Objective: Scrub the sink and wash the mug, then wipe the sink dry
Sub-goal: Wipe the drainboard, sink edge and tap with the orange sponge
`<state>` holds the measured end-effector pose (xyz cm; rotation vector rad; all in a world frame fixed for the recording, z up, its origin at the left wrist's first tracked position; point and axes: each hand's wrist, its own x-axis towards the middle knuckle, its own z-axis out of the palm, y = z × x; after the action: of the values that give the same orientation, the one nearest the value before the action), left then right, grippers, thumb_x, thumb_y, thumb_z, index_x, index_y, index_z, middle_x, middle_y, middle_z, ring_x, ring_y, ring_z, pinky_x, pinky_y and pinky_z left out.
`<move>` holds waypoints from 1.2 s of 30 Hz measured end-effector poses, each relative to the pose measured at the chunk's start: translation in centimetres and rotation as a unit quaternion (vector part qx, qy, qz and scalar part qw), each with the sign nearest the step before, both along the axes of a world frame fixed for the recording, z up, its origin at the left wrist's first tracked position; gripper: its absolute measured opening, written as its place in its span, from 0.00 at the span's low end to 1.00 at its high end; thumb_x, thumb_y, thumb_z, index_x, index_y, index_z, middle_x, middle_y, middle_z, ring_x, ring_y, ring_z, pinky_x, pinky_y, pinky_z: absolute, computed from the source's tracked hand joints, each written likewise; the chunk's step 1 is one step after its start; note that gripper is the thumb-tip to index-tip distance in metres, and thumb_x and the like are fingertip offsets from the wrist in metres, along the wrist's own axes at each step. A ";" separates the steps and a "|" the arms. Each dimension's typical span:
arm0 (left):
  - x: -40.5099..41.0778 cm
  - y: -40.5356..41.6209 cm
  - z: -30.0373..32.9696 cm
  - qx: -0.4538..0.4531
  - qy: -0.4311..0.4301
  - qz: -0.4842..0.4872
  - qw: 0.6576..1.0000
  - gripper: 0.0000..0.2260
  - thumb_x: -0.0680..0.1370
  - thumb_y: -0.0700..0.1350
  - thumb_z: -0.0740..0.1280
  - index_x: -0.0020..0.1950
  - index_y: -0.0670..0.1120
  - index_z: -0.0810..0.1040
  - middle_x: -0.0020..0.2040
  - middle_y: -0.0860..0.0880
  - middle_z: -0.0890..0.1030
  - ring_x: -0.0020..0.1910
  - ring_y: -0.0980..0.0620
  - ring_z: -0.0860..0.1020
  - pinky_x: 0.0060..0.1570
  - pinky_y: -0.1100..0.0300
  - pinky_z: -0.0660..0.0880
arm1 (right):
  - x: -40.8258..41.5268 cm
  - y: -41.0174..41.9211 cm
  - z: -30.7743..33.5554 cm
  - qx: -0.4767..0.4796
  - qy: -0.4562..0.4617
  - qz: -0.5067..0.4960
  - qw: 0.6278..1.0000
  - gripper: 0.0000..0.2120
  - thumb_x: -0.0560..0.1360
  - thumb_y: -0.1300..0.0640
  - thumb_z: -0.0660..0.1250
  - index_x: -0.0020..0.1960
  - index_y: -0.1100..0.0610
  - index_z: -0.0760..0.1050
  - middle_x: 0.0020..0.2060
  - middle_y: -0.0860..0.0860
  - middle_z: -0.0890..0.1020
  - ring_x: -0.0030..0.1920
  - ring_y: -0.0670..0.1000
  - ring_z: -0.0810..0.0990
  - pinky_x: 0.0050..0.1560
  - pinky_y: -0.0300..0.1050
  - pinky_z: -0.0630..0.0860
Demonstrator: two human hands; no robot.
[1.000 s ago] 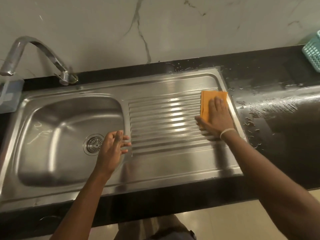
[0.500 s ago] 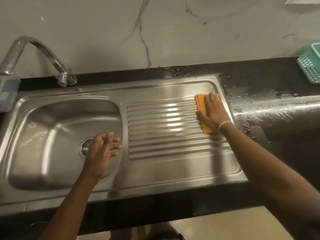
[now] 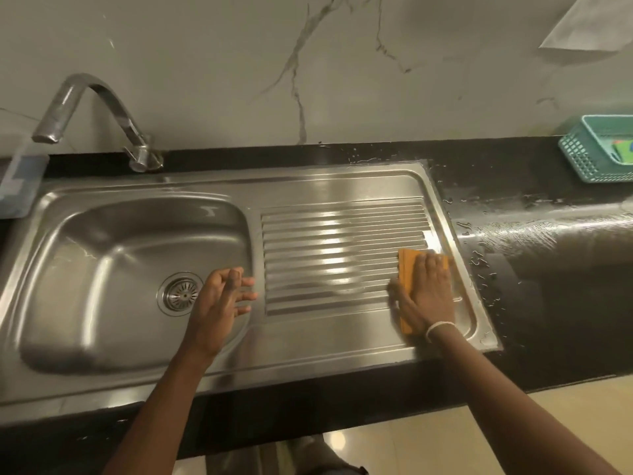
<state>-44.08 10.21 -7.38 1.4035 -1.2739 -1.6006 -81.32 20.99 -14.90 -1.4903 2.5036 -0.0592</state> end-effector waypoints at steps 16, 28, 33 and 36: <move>4.0 1.2 2.2 -0.037 -0.033 0.044 0.998 0.36 0.65 0.76 0.62 0.59 0.50 0.74 0.53 0.46 0.83 0.49 0.48 0.83 0.47 0.53 0.79 | 27.5 -8.6 2.1 -0.047 -0.269 0.311 0.910 0.21 0.79 0.61 0.61 0.71 0.51 0.70 0.61 0.56 0.80 0.58 0.57 0.81 0.59 0.53 0.79; 4.2 0.8 1.3 -0.007 -0.019 0.041 0.999 0.37 0.65 0.76 0.63 0.60 0.48 0.74 0.54 0.45 0.82 0.50 0.45 0.83 0.45 0.54 0.78 | -4.4 -8.6 5.5 -0.239 -0.277 -0.094 0.926 0.20 0.84 0.44 0.56 0.72 0.48 0.72 0.57 0.52 0.80 0.54 0.52 0.79 0.57 0.49 0.79; 4.8 0.2 1.3 -0.010 -0.026 0.039 0.999 0.35 0.66 0.75 0.62 0.59 0.49 0.75 0.54 0.46 0.82 0.50 0.46 0.83 0.45 0.55 0.79 | -4.9 -9.6 -0.2 -0.132 -0.122 -0.042 0.983 0.19 0.81 0.47 0.53 0.67 0.53 0.70 0.67 0.58 0.74 0.66 0.62 0.72 0.67 0.60 0.69; 5.8 -0.5 1.4 -0.013 -0.030 0.059 0.998 0.36 0.66 0.76 0.62 0.60 0.49 0.75 0.53 0.45 0.82 0.50 0.46 0.83 0.47 0.51 0.79 | -2.4 -11.5 -1.3 -0.115 -0.006 -0.056 0.992 0.23 0.78 0.43 0.56 0.62 0.61 0.71 0.66 0.61 0.74 0.66 0.63 0.70 0.68 0.61 0.67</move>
<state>-38.23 9.70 -6.00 1.4919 -1.2192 -1.4683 -83.72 9.49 -16.16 -1.4204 2.6425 -0.3875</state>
